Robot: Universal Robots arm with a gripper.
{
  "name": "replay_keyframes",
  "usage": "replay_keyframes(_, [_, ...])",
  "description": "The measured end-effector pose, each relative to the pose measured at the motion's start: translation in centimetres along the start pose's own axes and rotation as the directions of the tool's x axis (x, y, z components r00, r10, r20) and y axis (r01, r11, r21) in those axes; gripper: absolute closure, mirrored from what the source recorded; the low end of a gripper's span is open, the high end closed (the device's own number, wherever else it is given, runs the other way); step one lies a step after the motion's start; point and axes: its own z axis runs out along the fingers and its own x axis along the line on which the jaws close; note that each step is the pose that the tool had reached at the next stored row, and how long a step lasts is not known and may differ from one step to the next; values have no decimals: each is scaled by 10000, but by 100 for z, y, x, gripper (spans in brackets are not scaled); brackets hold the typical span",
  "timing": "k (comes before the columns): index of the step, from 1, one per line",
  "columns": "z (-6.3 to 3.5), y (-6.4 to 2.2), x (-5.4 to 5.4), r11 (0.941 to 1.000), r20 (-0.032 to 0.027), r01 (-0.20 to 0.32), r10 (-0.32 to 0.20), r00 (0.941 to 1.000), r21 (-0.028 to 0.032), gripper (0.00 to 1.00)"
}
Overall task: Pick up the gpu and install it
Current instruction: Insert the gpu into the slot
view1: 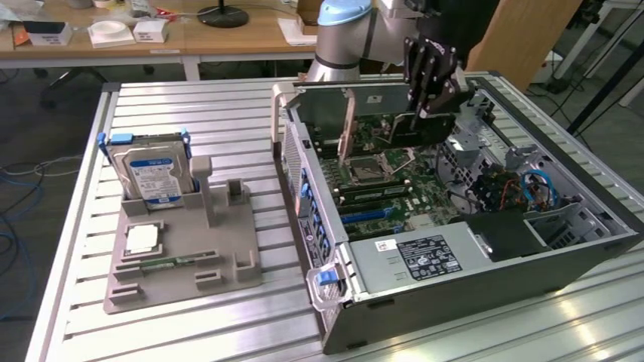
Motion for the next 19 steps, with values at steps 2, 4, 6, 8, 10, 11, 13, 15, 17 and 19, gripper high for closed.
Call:
replay_keyframes(2, [36,7,-11,10000,-1,-4,4,10000,0,74])
replay_keyframes(4, [72,18,-18,10000,-2,-3,3,10000,-1,74])
replay_keyframes(6, [104,34,-18,10000,-2,-3,3,10000,-37,74])
replay_keyframes(8, [130,37,-18,9999,-7,-3,3,10000,-104,74])
replay_keyframes(10, [167,39,-18,9999,-7,-4,4,10000,-104,74])
replay_keyframes(11, [185,39,-18,9999,-7,-4,4,10000,-104,74])
replay_keyframes(13, [222,40,-17,9999,-7,-4,4,10000,-105,74])
replay_keyframes(15, [259,40,-17,9999,-5,-4,4,10000,-105,74])
replay_keyframes(17, [294,38,35,9999,-9,-1,1,10000,-106,74])
replay_keyframes(19, [332,38,66,9999,-4,-3,3,10000,-104,74])
